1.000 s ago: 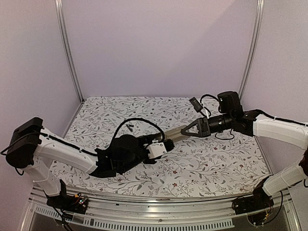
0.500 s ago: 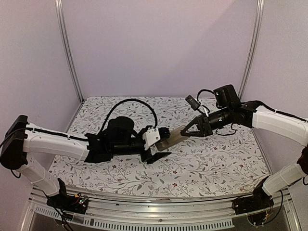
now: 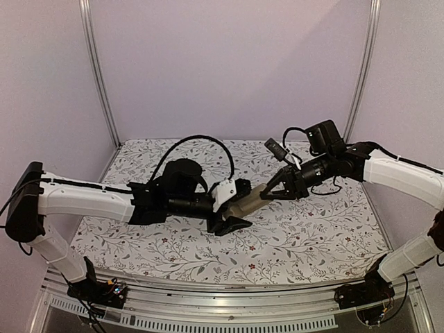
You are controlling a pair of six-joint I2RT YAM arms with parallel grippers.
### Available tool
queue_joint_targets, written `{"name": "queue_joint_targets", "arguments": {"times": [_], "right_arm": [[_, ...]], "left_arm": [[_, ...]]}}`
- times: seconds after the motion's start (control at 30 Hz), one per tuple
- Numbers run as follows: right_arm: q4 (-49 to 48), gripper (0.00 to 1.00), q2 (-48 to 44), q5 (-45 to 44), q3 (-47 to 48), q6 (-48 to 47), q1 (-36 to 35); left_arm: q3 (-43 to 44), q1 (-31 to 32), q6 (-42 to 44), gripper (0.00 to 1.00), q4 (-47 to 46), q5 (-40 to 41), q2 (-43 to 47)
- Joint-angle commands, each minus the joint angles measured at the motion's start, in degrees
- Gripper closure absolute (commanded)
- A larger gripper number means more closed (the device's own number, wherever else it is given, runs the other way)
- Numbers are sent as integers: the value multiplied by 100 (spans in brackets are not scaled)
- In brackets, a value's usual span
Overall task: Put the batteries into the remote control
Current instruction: Pass from the right arm to the left
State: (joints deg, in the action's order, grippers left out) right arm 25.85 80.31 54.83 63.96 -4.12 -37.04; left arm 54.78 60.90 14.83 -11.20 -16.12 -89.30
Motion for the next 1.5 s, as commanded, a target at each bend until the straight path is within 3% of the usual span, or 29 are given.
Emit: {"name": "queue_joint_targets", "arguments": {"times": [0.0, 0.33, 1.27, 1.33, 1.43, 1.47], "right_arm": [[151, 94, 8, 86, 240, -437, -115], [972, 92, 95, -95, 766, -1374, -154], [1190, 90, 274, -272, 973, -1685, -190], [1130, 87, 278, -370, 969, -1650, -189], [943, 58, 263, -689, 987, -1459, -188], [886, 55, 265, -806, 1005, -1374, -190]], "left_arm": [[199, -99, -169, 34, 295, -383, -149], [184, -231, -201, 40, 580, -643, -53], [359, -416, -270, 88, 717, -1034, 50], [367, -407, -270, 89, 711, -1091, 34], [378, -410, -277, 90, 688, -1116, 21], [371, -410, -291, 90, 675, -1111, 18]]}}
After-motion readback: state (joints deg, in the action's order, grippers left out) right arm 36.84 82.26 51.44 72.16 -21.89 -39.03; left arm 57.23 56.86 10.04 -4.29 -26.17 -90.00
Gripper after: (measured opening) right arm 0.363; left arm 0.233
